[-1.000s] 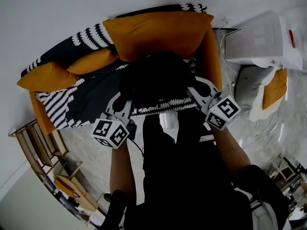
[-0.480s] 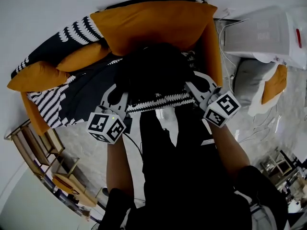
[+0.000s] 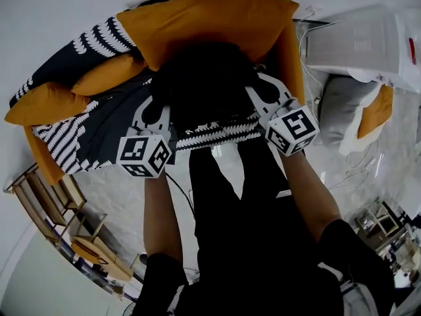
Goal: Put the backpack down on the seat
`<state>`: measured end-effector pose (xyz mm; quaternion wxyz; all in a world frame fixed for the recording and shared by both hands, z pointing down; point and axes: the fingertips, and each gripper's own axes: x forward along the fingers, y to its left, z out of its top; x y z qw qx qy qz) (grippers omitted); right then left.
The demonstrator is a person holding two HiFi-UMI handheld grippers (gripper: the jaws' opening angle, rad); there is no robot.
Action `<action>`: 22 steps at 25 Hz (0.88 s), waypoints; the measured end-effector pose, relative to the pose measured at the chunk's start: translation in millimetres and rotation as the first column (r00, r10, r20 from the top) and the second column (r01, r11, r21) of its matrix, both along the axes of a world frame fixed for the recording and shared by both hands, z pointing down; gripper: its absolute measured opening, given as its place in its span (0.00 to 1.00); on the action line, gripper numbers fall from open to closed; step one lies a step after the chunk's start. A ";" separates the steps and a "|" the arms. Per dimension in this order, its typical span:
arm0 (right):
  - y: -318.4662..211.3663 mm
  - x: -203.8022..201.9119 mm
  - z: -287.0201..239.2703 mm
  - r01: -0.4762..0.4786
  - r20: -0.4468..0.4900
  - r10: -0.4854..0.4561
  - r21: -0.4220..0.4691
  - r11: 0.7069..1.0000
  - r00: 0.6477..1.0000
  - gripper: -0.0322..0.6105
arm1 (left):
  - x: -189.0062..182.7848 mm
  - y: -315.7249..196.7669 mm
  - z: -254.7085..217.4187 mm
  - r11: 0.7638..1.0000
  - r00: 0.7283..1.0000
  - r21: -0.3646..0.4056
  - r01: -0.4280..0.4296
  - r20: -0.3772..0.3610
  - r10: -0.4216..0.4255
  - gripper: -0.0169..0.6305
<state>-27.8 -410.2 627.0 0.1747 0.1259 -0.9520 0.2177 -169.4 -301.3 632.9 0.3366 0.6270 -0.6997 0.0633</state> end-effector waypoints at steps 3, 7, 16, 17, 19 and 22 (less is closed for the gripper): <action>-8.2 -8.5 6.6 -0.012 -0.015 0.012 0.017 1.000 1.000 0.12 | -8.8 -8.1 7.7 1.000 1.000 0.007 0.026 -0.001 -0.026 0.09; -20.7 -18.6 15.5 0.005 -0.042 -0.002 0.080 0.997 0.999 0.12 | -18.4 -19.7 15.9 0.999 0.999 0.000 0.041 -0.018 -0.041 0.09; -56.9 -40.4 49.9 0.041 -0.157 -0.019 0.137 0.990 0.987 0.12 | -37.4 -51.4 43.6 0.997 1.000 -0.081 -0.004 0.017 0.005 0.09; -59.9 -43.2 54.0 0.048 -0.167 -0.025 0.136 0.989 0.986 0.12 | -40.1 -54.5 47.6 0.996 1.000 -0.093 -0.004 0.018 0.006 0.09; -65.3 -48.0 63.8 0.061 -0.188 -0.036 0.127 0.990 0.981 0.12 | -44.5 -59.5 56.7 0.993 1.000 -0.119 -0.003 0.014 0.004 0.09; -73.4 -55.2 77.4 0.082 -0.222 -0.053 0.121 0.989 0.974 0.12 | -49.8 -66.6 67.6 0.989 1.000 -0.147 0.004 -0.002 -0.004 0.09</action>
